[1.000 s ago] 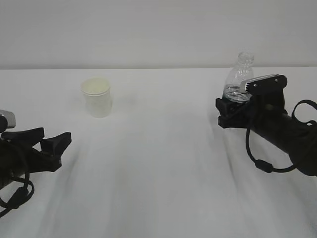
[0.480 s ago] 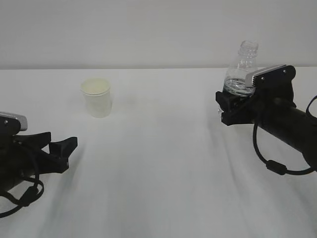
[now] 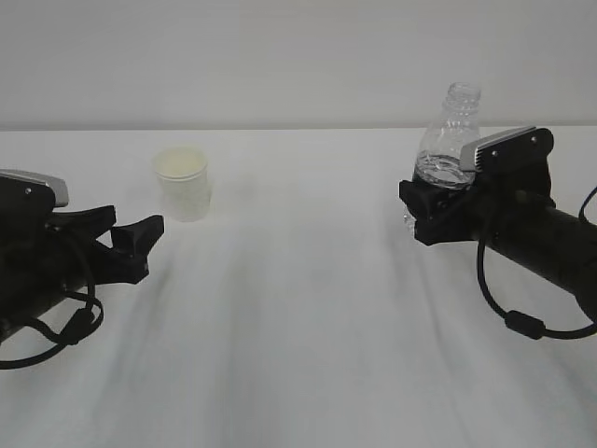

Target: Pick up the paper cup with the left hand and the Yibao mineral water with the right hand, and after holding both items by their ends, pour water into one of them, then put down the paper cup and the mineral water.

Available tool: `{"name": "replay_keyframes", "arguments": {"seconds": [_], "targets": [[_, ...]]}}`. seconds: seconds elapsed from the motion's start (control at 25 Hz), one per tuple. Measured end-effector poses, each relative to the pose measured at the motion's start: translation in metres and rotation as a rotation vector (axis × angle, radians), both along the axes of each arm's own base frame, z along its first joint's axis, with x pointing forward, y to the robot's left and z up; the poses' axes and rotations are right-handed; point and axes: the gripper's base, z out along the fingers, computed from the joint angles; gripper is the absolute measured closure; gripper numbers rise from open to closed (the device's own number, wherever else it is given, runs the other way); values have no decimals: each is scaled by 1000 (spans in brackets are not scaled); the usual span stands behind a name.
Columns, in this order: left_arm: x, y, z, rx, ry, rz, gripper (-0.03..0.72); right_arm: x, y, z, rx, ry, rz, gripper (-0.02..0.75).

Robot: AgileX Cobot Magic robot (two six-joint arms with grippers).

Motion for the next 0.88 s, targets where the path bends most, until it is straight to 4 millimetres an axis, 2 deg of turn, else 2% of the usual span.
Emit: {"name": "replay_keyframes", "arguments": {"seconds": [0.12,0.44,0.88], "targets": [[4,-2,0,-2,-8,-2,178,-1,1,0,5,4,12,250],[15,-2,-17,14,25,-9,177,-1,3,0,7,8,30,250],[34,-7,-30,17,23,-20,178,-2,3,0,13,12,35,250]]}}
